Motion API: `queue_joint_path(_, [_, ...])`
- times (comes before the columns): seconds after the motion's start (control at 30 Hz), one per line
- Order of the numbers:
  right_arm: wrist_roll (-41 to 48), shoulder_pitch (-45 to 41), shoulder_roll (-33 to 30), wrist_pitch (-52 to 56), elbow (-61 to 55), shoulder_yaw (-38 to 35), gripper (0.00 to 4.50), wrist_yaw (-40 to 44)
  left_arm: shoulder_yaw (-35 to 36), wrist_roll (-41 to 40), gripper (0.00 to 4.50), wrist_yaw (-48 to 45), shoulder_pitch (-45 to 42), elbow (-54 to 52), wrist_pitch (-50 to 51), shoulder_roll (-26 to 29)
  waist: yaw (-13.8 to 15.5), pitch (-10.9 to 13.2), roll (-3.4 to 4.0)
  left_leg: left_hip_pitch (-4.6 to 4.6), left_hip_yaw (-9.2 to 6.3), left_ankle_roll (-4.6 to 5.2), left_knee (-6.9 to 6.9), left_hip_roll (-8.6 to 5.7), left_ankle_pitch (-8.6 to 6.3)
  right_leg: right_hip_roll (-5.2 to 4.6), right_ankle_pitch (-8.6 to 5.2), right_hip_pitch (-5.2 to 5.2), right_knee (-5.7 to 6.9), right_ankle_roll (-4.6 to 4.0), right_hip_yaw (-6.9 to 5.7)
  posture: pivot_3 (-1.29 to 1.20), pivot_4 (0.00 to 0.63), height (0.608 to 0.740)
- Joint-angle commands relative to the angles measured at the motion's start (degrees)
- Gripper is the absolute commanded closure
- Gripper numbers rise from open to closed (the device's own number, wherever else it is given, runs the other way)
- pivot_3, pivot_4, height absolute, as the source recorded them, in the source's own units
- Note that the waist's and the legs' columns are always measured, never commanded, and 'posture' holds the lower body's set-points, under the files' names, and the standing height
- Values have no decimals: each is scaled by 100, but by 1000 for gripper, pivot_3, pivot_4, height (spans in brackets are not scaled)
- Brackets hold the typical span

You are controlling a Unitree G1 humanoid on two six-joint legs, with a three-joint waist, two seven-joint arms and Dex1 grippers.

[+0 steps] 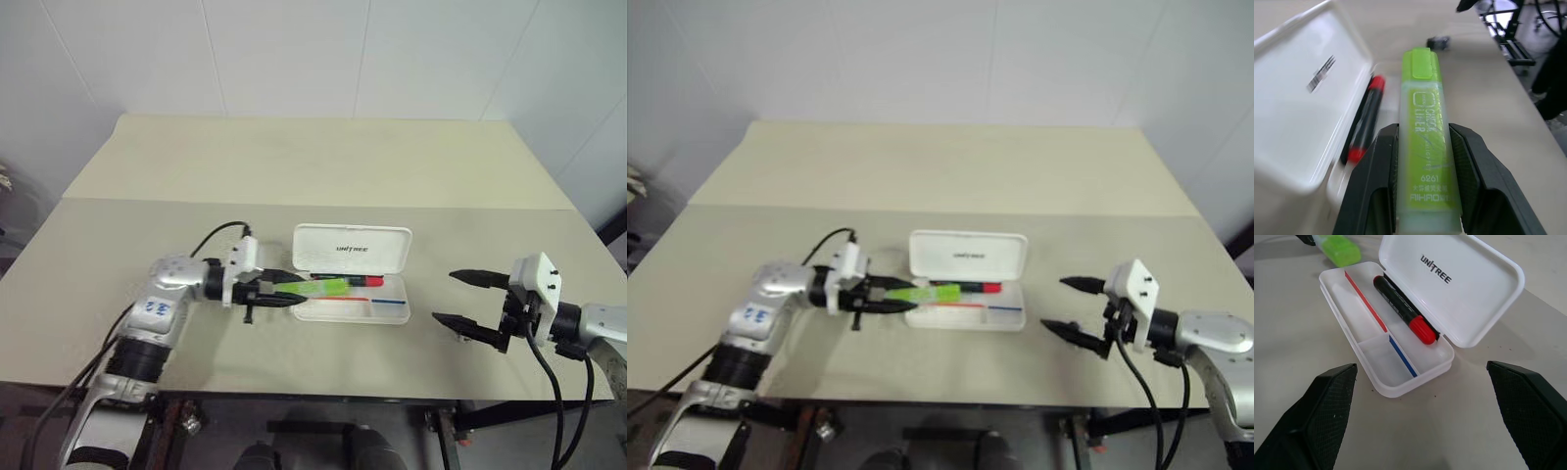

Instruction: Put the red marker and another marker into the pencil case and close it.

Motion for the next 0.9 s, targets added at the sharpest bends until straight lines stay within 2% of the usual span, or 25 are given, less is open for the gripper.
queue_joint_path(0.03, [75, 123, 47, -51, -291, -267, 0, -162, -195, 229, 3404, 176, -263, 160, -28, -176, 6, 0, 0, 2, 0, 0, 0, 0, 0, 1, 0, 2, 0, 0, 1, 0, 150, 740])
queue_joint_path(0.23, [160, 393, 66, -1, -565, -438, 0, -371, -505, 547, 3404, 221, -428, 500, -116, -360, 4, 0, 0, 19, -5, 1, -2, 0, 0, 6, 1, 32, -16, 3, 2, 0, 150, 740])
queue_joint_path(0.83, [297, 513, 148, 160, -996, -403, 0, -792, -660, 762, 3404, 252, -550, 745, 218, -531, 10, 1, -1, 39, -4, 1, -3, -1, 0, 6, 3, 53, -21, 7, 8, 0, 150, 740])
queue_joint_path(0.87, [296, 510, 159, 165, -1006, -394, 0, -801, -655, 802, 2669, 316, -563, 753, 147, -564, 10, 1, -1, 39, -3, 1, -3, -2, 0, 5, 3, 53, -21, 7, 9, 0, 150, 740])
queue_joint_path(0.9, [292, 507, 170, 172, -1018, -384, 0, -812, -651, 791, 2413, 316, -564, 727, 181, -588, 8, 1, -1, 39, -3, 1, -3, -2, 0, 5, 3, 53, -21, 7, 9, 0, 150, 740])
